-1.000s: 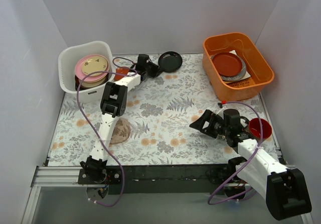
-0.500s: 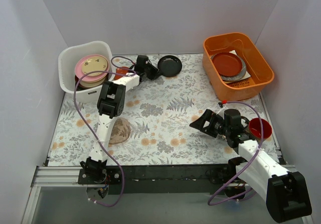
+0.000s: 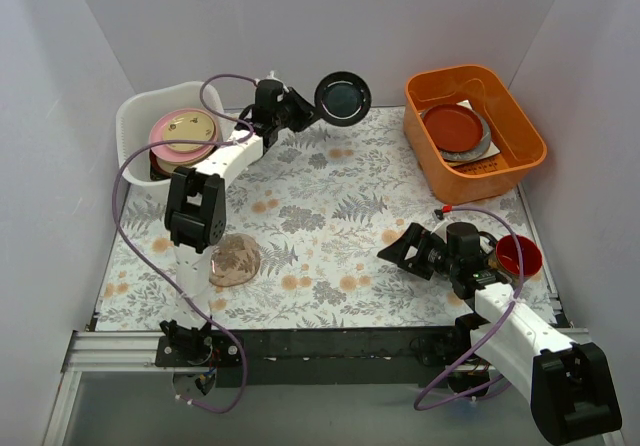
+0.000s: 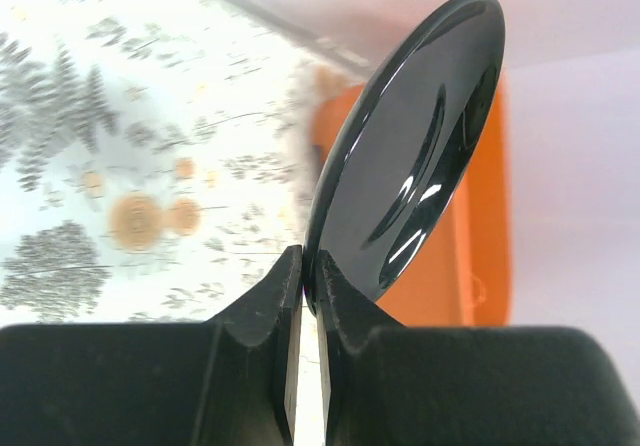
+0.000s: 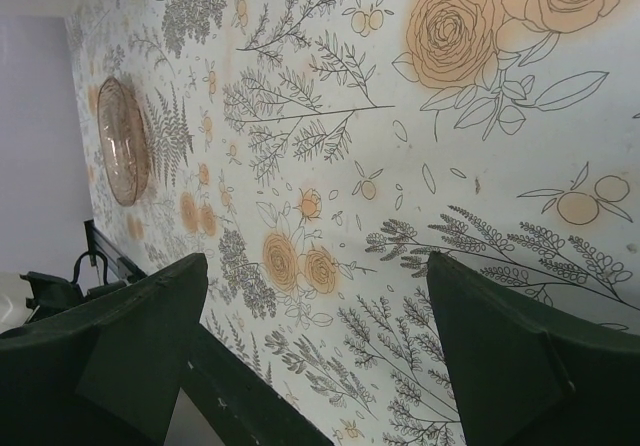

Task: Place the plates into the plastic bin on the countertop
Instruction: Pick up the plate from the corner of the board, then place the plate in the plastic bin.

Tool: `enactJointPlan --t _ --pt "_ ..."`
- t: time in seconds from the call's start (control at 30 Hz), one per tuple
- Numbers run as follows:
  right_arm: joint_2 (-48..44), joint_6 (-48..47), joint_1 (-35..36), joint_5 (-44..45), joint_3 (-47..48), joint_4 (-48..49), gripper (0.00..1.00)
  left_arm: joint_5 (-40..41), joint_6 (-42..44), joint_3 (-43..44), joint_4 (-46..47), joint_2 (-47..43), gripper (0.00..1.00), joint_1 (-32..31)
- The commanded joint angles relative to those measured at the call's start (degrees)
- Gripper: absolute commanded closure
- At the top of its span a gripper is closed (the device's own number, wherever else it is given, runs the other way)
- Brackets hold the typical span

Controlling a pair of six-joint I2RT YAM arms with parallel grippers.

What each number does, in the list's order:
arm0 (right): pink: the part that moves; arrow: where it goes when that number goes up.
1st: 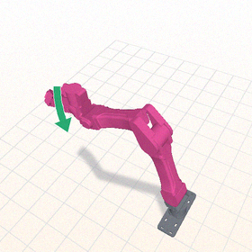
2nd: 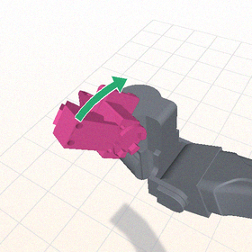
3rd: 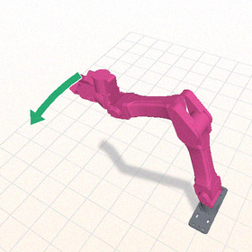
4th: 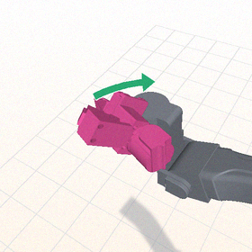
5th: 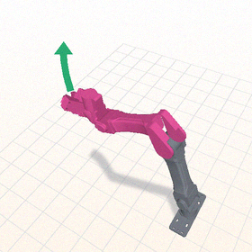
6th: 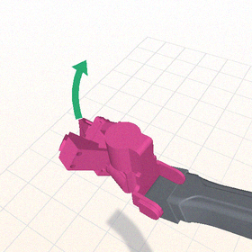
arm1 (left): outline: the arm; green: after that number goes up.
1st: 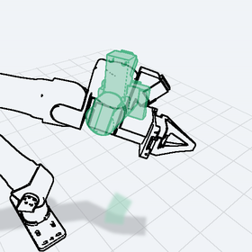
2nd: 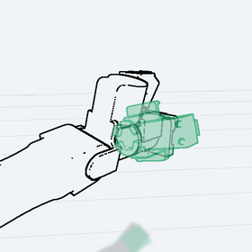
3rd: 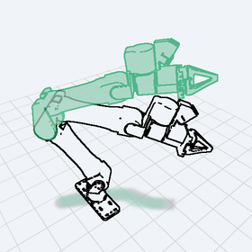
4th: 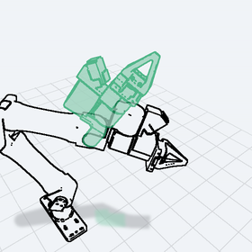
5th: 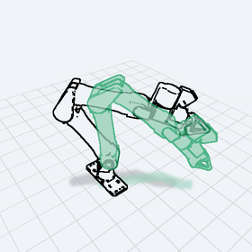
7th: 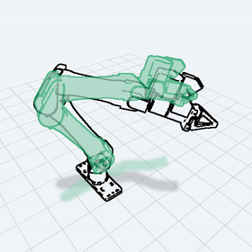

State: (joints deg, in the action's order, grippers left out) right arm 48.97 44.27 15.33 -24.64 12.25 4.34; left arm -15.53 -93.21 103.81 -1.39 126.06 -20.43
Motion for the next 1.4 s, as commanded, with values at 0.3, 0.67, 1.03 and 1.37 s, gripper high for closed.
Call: enactJointPlan --t 0.3,0.67,1.03,1.37 --pt "-0.6 0.2 -0.5 -1.2 -0.7 2.5 0.02 -0.9 3.5 -7.2 -4.8 -23.6 1.0 5.0" --pt "0.2 0.6 -0.4 -1.4 -1.6 3.5 0.02 3.3 6.2 -10.6 -14.2 -34.1 1.0 14.3" --pt "0.2 0.0 -0.4 -0.2 -1.0 2.4 0.02 -3.7 5.1 -20.1 -15.9 -40.4 1.0 32.5" --pt "0.2 0.2 -0.4 -0.3 -0.6 2.3 0.02 -4.0 2.0 -27.4 -15.2 -37.9 1.0 38.6"
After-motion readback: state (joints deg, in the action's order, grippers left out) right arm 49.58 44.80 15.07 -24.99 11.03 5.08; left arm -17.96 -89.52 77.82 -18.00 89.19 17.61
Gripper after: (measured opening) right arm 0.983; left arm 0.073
